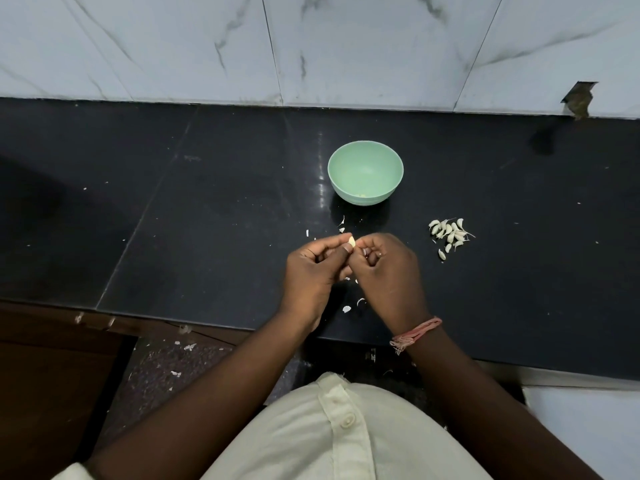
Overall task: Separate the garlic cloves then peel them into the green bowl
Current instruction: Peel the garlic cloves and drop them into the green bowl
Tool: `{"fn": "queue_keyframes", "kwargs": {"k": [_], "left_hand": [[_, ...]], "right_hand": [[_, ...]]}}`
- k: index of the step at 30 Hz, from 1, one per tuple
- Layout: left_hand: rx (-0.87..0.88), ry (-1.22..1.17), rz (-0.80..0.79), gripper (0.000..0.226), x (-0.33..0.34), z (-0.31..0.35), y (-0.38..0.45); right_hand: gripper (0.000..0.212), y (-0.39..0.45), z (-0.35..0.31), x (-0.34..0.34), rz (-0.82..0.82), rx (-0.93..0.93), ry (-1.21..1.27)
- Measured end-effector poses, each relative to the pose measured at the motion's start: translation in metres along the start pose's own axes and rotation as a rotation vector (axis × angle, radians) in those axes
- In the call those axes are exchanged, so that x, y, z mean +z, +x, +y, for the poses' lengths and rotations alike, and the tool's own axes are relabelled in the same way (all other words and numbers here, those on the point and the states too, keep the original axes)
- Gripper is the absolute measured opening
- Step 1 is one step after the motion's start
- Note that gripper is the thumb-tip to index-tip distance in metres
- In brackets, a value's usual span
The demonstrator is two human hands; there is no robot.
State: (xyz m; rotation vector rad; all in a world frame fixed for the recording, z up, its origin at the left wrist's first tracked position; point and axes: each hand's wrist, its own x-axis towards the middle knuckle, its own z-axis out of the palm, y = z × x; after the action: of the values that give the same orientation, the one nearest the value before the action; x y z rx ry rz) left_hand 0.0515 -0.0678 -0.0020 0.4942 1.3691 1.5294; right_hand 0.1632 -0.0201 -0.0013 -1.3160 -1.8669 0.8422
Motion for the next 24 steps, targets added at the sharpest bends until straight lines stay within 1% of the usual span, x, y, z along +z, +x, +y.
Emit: {"fn": "queue_keyframes", "kwargs": {"k": [3,6,10,13,16,20,24], "left_hand": [[0.000,0.016,0.011,0.019,0.001,-0.001,0.000],[-0.029,-0.014,0.041,0.014,-0.001,-0.001,0.002],[-0.058,-0.029,0.024,0.014,-0.006,0.000,0.002],[-0.081,-0.056,0.014,0.011,-0.008,0.001,0.000],[-0.084,-0.066,-0.004,0.013,-0.010,0.003,0.000],[-0.070,-0.030,-0.003,0.010,-0.012,0.005,0.001],[-0.060,0.025,-0.031,0.012,-0.014,0.005,0.002]], "right_hand": [[0.008,0.002,0.000,-0.002,0.002,-0.028,-0.022],[0.010,0.005,0.002,-0.001,-0.067,-0.023,0.006],[0.008,0.004,0.004,-0.003,-0.077,-0.036,0.010],[0.007,0.005,0.002,-0.006,-0.125,-0.032,0.010],[0.007,0.007,-0.001,-0.008,-0.141,-0.023,0.007],[0.008,0.009,-0.005,-0.010,-0.173,-0.012,-0.017],[0.010,0.007,-0.002,-0.009,-0.149,-0.015,-0.069]]}}
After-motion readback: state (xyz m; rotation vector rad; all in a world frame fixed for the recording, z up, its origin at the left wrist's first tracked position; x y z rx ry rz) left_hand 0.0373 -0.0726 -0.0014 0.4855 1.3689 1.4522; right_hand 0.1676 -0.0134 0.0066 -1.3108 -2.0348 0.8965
